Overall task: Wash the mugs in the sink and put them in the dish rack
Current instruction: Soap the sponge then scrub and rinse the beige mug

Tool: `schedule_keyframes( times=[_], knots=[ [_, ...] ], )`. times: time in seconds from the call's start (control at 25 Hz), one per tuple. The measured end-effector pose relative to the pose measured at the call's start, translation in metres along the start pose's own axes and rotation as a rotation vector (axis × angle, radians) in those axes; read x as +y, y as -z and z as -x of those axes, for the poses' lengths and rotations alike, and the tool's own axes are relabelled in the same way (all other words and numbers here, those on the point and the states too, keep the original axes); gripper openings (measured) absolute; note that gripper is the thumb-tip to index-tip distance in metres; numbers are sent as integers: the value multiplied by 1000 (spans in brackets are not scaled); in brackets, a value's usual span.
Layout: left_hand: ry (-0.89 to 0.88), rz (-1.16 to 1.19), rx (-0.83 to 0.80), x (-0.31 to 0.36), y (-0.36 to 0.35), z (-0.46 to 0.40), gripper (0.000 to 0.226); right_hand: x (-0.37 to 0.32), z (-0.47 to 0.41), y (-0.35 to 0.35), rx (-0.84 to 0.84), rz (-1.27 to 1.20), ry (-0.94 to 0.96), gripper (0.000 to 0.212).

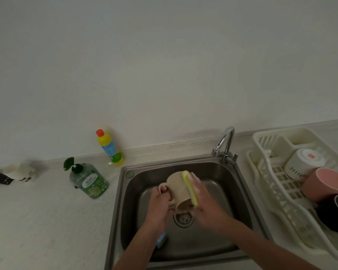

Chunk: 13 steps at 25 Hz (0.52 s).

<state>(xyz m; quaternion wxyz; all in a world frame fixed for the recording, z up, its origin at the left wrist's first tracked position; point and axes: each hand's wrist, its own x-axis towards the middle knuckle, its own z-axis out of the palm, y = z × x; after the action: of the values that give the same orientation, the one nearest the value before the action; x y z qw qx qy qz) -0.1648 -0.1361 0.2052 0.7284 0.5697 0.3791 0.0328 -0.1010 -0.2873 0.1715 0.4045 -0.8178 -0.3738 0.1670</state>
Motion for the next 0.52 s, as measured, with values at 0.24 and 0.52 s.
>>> schedule_keyframes(
  times=[0.24, 0.52],
  knots=[
    [-33, -140, -111, -7, -2, 3, 9, -2, -18, 6, -84, 287, 14, 109],
    [-22, 20, -2, -4, -4, -1, 19, 0, -6, -2, 37, -92, -117, 92]
  ],
)
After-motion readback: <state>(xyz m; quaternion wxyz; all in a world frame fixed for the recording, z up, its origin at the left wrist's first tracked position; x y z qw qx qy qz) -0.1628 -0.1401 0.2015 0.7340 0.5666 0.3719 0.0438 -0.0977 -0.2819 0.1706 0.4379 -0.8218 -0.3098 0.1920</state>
